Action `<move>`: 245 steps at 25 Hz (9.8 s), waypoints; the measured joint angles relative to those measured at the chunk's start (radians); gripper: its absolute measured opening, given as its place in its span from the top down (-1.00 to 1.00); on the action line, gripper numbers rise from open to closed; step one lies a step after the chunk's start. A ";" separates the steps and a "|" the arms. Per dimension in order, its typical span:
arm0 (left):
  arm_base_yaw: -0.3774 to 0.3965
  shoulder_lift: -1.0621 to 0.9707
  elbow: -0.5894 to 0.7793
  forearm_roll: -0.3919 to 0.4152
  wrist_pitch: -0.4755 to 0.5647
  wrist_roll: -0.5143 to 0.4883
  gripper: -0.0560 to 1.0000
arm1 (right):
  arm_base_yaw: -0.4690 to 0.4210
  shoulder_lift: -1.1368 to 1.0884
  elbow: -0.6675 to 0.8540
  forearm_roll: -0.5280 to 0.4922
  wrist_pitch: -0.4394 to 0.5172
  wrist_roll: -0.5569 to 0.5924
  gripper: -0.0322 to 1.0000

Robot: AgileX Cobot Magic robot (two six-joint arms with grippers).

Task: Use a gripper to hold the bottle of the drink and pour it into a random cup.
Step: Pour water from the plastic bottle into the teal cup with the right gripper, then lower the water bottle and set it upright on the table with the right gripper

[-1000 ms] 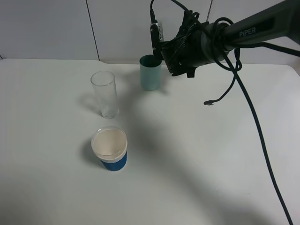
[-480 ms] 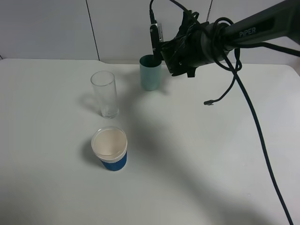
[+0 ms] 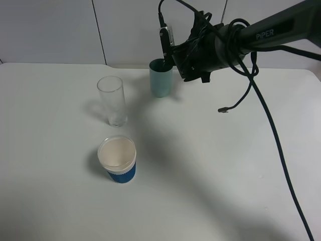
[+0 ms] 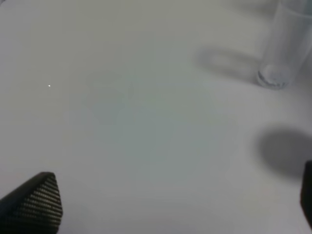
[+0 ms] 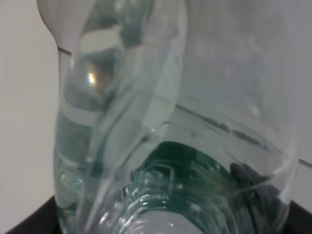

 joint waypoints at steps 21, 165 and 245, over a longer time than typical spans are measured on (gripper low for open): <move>0.000 0.000 0.000 0.000 0.000 0.000 -0.99 | 0.011 0.000 -0.001 -0.001 0.053 -0.002 -0.13; 0.000 0.000 0.000 0.000 0.000 0.000 -0.99 | 0.021 -0.005 -0.003 0.095 -0.003 0.601 -0.13; 0.000 0.000 0.000 0.000 0.000 0.000 -0.99 | -0.365 -0.290 0.493 1.100 -1.349 -0.157 -0.13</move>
